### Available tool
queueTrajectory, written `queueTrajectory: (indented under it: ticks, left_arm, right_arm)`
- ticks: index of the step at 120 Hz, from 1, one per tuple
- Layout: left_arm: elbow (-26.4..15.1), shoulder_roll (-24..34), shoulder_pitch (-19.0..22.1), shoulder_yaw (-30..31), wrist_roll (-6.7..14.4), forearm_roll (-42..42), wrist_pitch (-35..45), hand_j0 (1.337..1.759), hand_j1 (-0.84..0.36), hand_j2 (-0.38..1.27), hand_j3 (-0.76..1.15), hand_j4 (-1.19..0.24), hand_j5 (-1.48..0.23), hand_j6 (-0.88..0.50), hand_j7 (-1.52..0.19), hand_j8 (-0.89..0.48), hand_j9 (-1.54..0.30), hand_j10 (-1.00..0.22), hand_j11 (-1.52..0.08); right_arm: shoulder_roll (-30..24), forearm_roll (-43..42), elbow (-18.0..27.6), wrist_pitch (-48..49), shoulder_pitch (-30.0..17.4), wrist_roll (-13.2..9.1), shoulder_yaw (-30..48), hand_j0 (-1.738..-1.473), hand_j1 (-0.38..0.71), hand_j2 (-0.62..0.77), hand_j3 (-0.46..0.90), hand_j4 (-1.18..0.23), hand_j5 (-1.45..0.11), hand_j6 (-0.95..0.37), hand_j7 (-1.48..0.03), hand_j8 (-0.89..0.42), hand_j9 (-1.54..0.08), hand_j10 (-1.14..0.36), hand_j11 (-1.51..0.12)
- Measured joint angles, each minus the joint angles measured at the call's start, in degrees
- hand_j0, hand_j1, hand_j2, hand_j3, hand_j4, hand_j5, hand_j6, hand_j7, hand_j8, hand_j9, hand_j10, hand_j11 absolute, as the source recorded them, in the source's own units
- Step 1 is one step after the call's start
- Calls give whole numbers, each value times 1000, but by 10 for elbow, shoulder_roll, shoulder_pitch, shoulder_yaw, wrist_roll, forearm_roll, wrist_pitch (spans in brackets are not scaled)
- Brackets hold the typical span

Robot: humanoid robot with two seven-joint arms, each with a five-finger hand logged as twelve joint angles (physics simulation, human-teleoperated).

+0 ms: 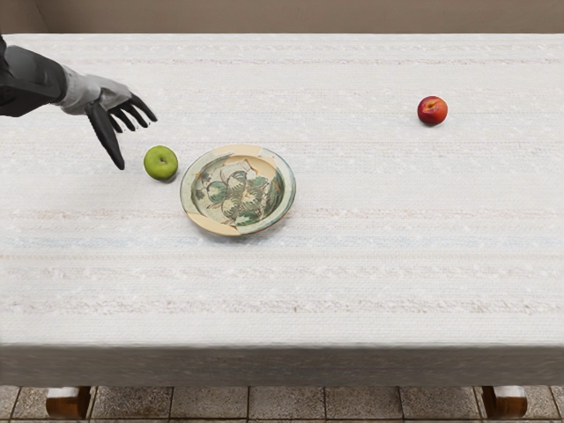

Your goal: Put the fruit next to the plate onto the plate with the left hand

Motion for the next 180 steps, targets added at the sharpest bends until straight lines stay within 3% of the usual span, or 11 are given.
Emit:
queueTrajectory:
  ticks: [15, 35, 52, 67, 80, 169, 180]
  left_arm:
    - [-1, -9, -11, 39, 24, 48, 9, 1658, 51, 51, 0, -251, -324, -251, -324, -251, -324, -250, -324]
    - [-5, -35, -24, 93, 35, 65, 54, 1658, 51, 50, 0, -251, -324, -251, -324, -251, -324, -250, -324]
    - [-37, -38, -24, 121, 59, 71, 126, 1658, 51, 51, 0, -251, -324, -252, -324, -251, -324, -251, -324]
    - [-58, -68, -24, 141, 87, 79, 189, 1658, 50, 51, 0, -252, -325, -252, -325, -252, -324, -251, -324]
    - [-64, -96, -24, 149, 99, 83, 214, 1658, 50, 51, 0, -252, -325, -253, -325, -252, -325, -252, -325]
    - [-60, -143, 10, 153, 106, 78, 269, 1658, 47, 52, 0, -254, -328, -255, -328, -255, -328, -254, -328]
    - [-62, -158, 31, 151, 105, 77, 307, 1658, 48, 52, 0, -254, -327, -255, -327, -254, -327, -254, -327]
  right_arm:
    - [0, 0, 0, 0, 0, 0, 0, -1658, -310, -7, 0, -33, -43, -33, -43, -33, -43, -33, -43]
    - [0, 0, 0, 0, 0, 0, 0, -1658, -310, -7, 0, -33, -43, -33, -43, -33, -43, -33, -43]
    - [0, 0, 0, 0, 0, 0, 0, -1658, -310, -7, 0, -33, -43, -33, -43, -33, -43, -33, -43]
    - [0, 0, 0, 0, 0, 0, 0, -1658, -310, -7, 0, -33, -43, -33, -43, -33, -43, -33, -43]
    - [0, 0, 0, 0, 0, 0, 0, -1658, -310, -7, 0, -33, -43, -33, -43, -33, -43, -33, -43]
    - [0, 0, 0, 0, 0, 0, 0, -1658, -310, -7, 0, -33, -43, -33, -43, -33, -43, -33, -43]
    - [0, 0, 0, 0, 0, 0, 0, -1658, -310, -7, 0, -33, -43, -33, -43, -33, -43, -33, -43]
